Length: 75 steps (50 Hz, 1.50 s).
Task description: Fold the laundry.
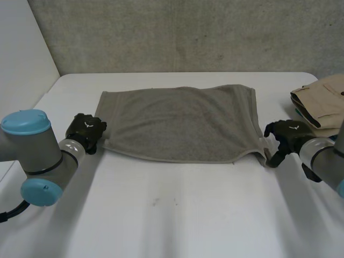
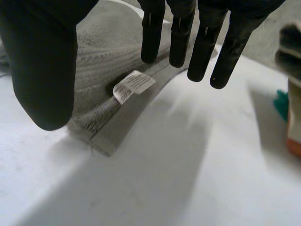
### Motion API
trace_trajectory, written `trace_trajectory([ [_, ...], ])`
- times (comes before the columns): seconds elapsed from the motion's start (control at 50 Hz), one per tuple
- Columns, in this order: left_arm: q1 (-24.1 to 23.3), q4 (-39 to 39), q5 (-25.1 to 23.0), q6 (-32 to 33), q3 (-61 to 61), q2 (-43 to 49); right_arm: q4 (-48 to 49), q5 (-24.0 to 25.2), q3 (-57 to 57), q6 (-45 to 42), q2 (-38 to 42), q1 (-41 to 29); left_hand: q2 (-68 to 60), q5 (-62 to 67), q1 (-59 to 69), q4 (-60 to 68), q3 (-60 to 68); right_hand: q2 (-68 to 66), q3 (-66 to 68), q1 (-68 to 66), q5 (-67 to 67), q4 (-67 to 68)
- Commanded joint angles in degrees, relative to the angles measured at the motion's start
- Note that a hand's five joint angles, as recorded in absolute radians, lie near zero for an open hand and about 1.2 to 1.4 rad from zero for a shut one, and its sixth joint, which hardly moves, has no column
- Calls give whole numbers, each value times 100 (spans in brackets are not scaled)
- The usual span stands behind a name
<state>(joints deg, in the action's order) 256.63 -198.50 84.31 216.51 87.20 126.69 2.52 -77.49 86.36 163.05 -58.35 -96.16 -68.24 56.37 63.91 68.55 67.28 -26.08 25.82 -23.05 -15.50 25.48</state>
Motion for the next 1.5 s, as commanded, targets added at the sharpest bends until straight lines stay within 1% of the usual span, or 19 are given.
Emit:
trace_trajectory([
  [0.02,-8,30,15,-117,-10,-30,-156,454,-49,446,174,203,-1176,1363,1609,1145,1272,-285,310,-587,-343,345],
  [0.22,-8,188,-2,-364,-1,-232,-164,524,-22,1570,201,168,-1176,1363,1609,1145,1272,-251,277,-554,-309,311],
  [0.38,-17,268,-2,-425,7,-250,-59,445,-180,2029,455,141,-1176,1363,1609,1145,1272,-385,411,-688,-443,445],
  [0.46,-17,276,-2,-417,78,-259,99,340,-382,2011,754,132,-1176,1363,1609,1145,1272,-2901,2927,-3204,-2959,2961],
  [0.5,-17,398,-2,-408,130,-364,134,209,-453,1933,816,115,-1176,1363,1609,1145,1272,-5378,5404,-5681,-5436,5438],
  [0.54,-8,557,15,-408,192,-478,187,103,-436,1722,711,80,-1176,1363,1609,1145,1272,-5392,5418,-5695,-5450,5452],
  [0.58,10,1004,50,-408,376,-785,188,164,-295,1117,413,71,-1176,1363,1609,1145,1272,-5392,5418,-5695,-5450,5452],
  [0.64,45,1576,85,-355,683,-1233,-101,225,107,-461,-463,44,-1176,1363,1609,1145,1272,-5392,5418,-5695,-5450,5452],
  [0.68,106,1917,112,-337,920,-1540,-278,234,284,-1158,-826,88,-1176,1363,1609,1145,1272,-5392,5418,-5695,-5450,5452],
  [0.7,124,2042,112,-329,1009,-1664,-487,156,451,-1858,-1106,114,-1176,1363,1609,1145,1272,-5392,5418,-5695,-5450,5452],
  [0.76,168,2541,121,-250,1394,-2111,-936,94,724,-2951,-1380,123,-1176,1363,1609,1145,1272,-5392,5418,-5695,-5450,5452],
  [0.78,168,2657,121,-197,1474,-2200,-1312,42,899,-3590,-1503,123,-1176,1363,1609,1145,1272,-5392,5418,-5695,-5450,5452],
  [0.86,194,3185,121,321,1914,-2535,-2358,-344,1373,-4621,-1793,132,-1176,1363,1609,1145,1272,-5392,5418,-5695,-5450,5452],
  [0.94,186,3361,156,717,2205,-2720,-2801,-740,1612,-4862,-1900,97,-1176,1363,1609,1145,1272,-5392,5418,-5695,-5450,5452],
  [1.06,203,3055,130,735,2012,-2703,-2038,-732,1420,-4809,-1882,44,-1176,1363,1609,1145,1272,-5392,5418,-5695,-5450,5452],
  [1.14,142,2317,200,595,1590,-2483,-1080,-759,928,-4695,-1418,-104,-1176,1363,1609,1145,1272,-5392,5418,-5695,-5450,5452],
  [1.24,-25,1351,664,-19,792,-1641,-131,-768,-3,-4484,-477,-693,-1176,1363,1609,1145,1272,-5392,5418,-5695,-5450,5452],
  [1.38,-271,743,1482,-179,-455,-385,836,-750,-1436,-4458,867,-914,-1176,1363,1609,1145,1272,-5392,5418,-5695,-5450,5452],
  [1.5,-412,637,1720,-170,-1424,505,1750,-680,-2473,-4510,1887,-922,-1176,1363,1609,1145,1272,-5392,5418,-5695,-5450,5452],
])
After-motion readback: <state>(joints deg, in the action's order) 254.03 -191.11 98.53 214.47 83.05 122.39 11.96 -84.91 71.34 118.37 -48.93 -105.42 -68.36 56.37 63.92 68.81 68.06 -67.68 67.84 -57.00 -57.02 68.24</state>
